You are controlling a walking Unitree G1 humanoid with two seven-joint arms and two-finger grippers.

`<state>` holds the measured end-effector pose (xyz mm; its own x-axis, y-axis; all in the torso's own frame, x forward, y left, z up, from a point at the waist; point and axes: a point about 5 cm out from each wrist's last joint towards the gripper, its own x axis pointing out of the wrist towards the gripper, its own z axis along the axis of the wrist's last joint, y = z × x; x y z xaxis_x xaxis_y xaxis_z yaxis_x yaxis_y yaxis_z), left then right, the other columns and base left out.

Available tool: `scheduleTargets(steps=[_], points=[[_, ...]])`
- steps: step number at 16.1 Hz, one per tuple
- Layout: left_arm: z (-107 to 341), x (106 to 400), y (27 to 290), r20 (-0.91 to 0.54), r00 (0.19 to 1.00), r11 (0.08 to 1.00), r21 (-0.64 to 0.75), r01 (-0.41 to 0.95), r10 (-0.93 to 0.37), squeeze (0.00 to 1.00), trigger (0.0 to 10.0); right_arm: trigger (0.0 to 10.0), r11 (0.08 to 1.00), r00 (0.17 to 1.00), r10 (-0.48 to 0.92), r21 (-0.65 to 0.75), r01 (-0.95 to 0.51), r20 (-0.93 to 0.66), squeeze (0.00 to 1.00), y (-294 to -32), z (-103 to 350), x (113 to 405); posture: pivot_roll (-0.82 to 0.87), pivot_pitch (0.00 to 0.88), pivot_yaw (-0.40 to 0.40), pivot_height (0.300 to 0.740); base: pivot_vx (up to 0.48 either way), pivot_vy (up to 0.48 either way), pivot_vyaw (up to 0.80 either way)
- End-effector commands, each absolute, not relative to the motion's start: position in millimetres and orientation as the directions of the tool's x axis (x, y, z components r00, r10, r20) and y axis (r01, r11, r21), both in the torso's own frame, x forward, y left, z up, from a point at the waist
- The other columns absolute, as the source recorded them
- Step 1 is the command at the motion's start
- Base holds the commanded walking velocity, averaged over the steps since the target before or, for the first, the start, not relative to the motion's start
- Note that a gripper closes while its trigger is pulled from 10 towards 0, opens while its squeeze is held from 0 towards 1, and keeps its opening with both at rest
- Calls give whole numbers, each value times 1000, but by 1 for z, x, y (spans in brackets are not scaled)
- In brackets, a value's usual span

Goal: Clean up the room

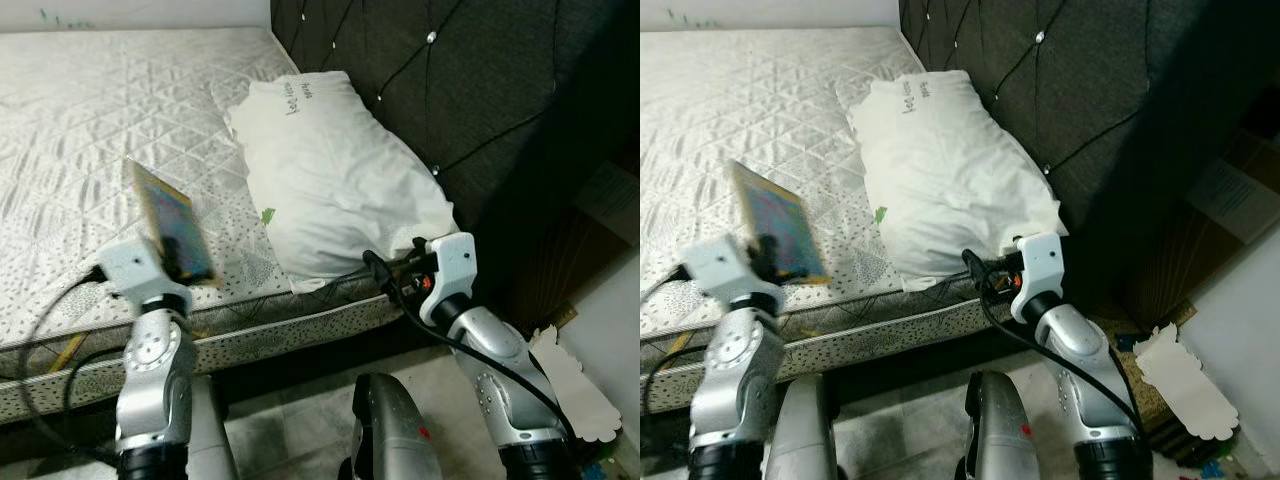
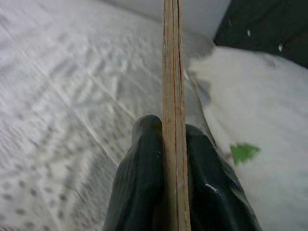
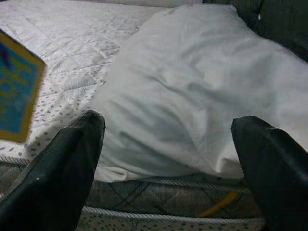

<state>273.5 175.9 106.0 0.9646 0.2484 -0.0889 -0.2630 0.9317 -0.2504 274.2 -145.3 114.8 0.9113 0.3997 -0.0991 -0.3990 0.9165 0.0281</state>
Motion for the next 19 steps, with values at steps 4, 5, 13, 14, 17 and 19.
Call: scheduleTargets(steps=[4,5,13,14,17,19], points=[[100,293,148,-196,974,835,-512,-200,113,0,10000,10000,940,937,330,-53,-337,-113,0,-173,118,271,-107,28,-101,557,0,0,0],[101,300,142,-219,974,800,-572,-182,64,0,10000,10000,939,938,324,-81,-335,-124,0,-180,119,269,-120,31,-110,557,0,0,0],[84,317,145,-399,917,742,-613,-272,7,0,10000,10000,924,933,309,-175,-340,-184,0,-214,124,258,-187,41,-166,557,0,0,0],[85,317,147,-396,918,738,-614,-281,20,0,10000,10000,923,933,308,-180,-341,-187,0,-216,124,258,-189,41,-168,557,0,0,0],[93,312,160,-378,922,725,-610,-320,89,0,10000,10000,917,930,308,-199,-346,-198,0,-221,125,257,-182,44,-177,557,0,0,0],[104,306,172,-350,926,732,-594,-335,140,0,10000,10000,913,927,318,-197,-356,-199,0,-217,124,260,-159,45,-181,557,0,0,0]])
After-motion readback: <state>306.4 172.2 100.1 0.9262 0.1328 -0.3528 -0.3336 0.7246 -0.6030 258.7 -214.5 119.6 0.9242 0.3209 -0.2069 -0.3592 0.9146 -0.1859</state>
